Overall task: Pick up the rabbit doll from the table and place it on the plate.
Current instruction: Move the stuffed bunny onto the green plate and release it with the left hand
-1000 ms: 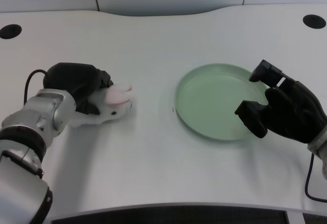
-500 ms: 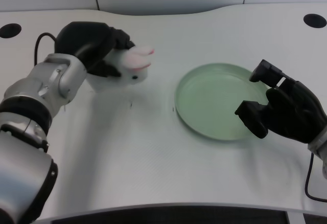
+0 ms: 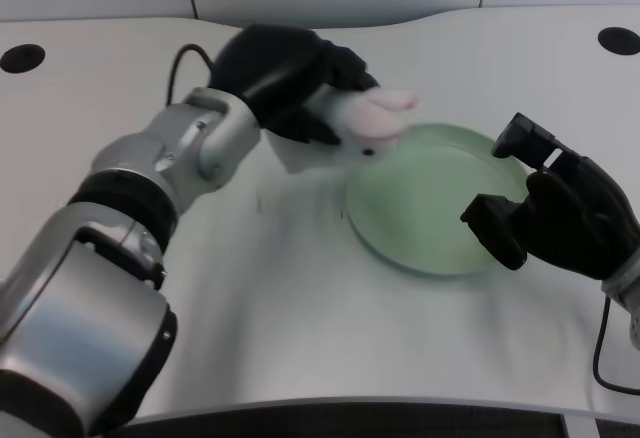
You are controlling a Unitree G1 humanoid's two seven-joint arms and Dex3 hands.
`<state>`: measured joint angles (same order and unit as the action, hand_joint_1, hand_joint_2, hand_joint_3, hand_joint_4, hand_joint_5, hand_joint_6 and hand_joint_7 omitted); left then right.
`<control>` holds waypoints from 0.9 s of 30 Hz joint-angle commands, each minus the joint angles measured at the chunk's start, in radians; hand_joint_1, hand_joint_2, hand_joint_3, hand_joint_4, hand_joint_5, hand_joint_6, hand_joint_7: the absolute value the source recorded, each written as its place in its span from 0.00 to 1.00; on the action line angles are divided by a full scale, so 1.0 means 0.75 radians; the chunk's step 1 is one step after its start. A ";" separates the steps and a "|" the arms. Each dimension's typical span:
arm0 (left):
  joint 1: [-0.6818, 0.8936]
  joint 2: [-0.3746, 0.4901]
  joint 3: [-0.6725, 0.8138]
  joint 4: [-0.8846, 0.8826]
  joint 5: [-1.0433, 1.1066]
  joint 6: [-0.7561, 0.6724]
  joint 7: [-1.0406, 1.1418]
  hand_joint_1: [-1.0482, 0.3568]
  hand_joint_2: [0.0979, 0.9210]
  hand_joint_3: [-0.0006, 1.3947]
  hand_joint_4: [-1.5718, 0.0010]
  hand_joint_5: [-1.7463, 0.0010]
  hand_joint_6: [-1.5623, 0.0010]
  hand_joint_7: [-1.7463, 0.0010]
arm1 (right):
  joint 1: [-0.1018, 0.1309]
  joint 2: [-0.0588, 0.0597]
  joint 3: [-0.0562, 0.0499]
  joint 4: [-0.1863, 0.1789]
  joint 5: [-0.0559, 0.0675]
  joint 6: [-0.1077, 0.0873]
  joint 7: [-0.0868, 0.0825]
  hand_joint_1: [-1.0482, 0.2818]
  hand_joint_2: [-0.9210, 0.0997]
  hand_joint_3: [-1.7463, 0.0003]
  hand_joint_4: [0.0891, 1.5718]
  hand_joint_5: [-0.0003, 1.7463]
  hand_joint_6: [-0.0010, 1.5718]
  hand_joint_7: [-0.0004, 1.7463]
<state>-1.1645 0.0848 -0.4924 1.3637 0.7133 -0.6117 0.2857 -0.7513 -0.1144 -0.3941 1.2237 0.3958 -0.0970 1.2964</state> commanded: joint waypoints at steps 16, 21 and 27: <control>0.000 -0.162 -0.113 -0.011 0.051 -0.053 -0.012 0.58 1.00 0.02 0.64 0.16 0.55 0.43 | 0.005 0.006 -0.029 -0.009 0.039 -0.022 0.061 0.34 0.00 0.97 0.62 1.00 0.49 1.00; 0.003 -0.154 -0.132 -0.011 0.062 -0.051 0.002 0.49 1.00 0.02 0.63 0.23 0.57 0.48 | 0.005 0.007 -0.030 -0.011 0.039 -0.013 0.060 0.34 0.00 0.97 0.63 1.00 0.49 1.00; -0.003 -0.139 -0.192 -0.011 0.125 -0.035 0.061 0.38 1.00 0.10 0.67 0.47 0.62 0.71 | 0.005 0.011 -0.028 -0.014 0.037 -0.023 0.063 0.34 0.00 0.97 0.63 1.00 0.49 1.00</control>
<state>-1.1634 -0.0335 -0.6240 1.3584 0.7919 -0.6443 0.3099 -0.7513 -0.1063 -0.4142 1.2205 0.4141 -0.1097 1.3392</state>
